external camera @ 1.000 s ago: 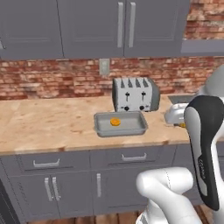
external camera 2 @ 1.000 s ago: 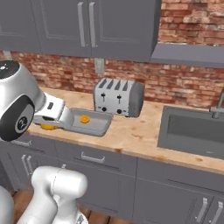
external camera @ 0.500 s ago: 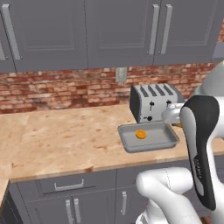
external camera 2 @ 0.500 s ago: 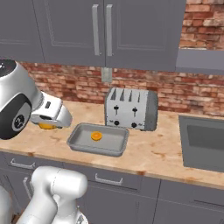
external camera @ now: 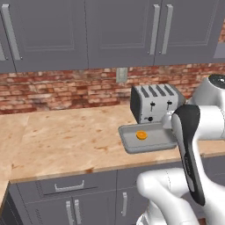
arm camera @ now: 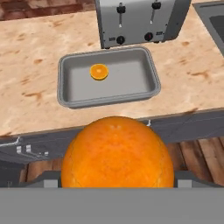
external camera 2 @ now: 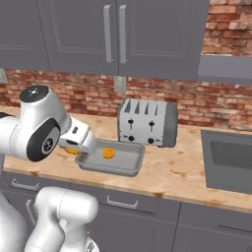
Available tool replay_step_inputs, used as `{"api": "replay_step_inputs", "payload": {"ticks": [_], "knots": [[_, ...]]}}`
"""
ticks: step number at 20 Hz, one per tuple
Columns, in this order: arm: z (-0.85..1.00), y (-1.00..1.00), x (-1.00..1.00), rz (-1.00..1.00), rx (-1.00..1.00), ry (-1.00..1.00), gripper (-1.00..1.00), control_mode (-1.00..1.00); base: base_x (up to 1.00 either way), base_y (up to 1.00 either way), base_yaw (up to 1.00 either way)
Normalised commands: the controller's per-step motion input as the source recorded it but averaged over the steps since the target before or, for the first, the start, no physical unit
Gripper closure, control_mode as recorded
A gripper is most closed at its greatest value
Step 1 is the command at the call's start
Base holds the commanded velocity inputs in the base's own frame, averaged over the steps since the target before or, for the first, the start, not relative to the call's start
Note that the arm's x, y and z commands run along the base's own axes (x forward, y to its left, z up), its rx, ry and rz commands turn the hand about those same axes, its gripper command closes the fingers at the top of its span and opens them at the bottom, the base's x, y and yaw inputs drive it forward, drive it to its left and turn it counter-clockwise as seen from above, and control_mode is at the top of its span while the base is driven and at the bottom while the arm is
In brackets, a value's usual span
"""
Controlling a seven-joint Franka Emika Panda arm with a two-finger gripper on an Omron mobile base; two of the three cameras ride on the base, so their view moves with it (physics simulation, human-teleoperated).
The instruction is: Pick up both oranges from the fridge and place them inside the tupperware on the counter.
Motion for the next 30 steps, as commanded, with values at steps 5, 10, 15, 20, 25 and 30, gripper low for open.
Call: {"api": "replay_step_inputs", "payload": {"ticks": [5,10,15,20,25,30], "knots": [[-0.53,-0.39,0.44,-0.07,0.00,0.00,1.00,-1.00,0.00,0.00,0.00],[-0.40,-0.23,0.54,-0.07,0.00,0.00,1.00,-1.00,0.00,0.00,0.00],[-0.29,-0.02,0.62,-0.04,0.00,0.00,1.00,-1.00,0.00,0.00,0.00],[-0.33,0.17,0.43,0.00,0.00,0.01,1.00,-1.00,0.00,0.00,0.00],[-0.39,0.04,0.32,0.00,0.00,0.00,1.00,-1.00,0.00,0.00,0.00],[-0.28,0.00,0.46,0.00,0.00,0.00,1.00,-1.00,0.00,0.00,0.00]]}}
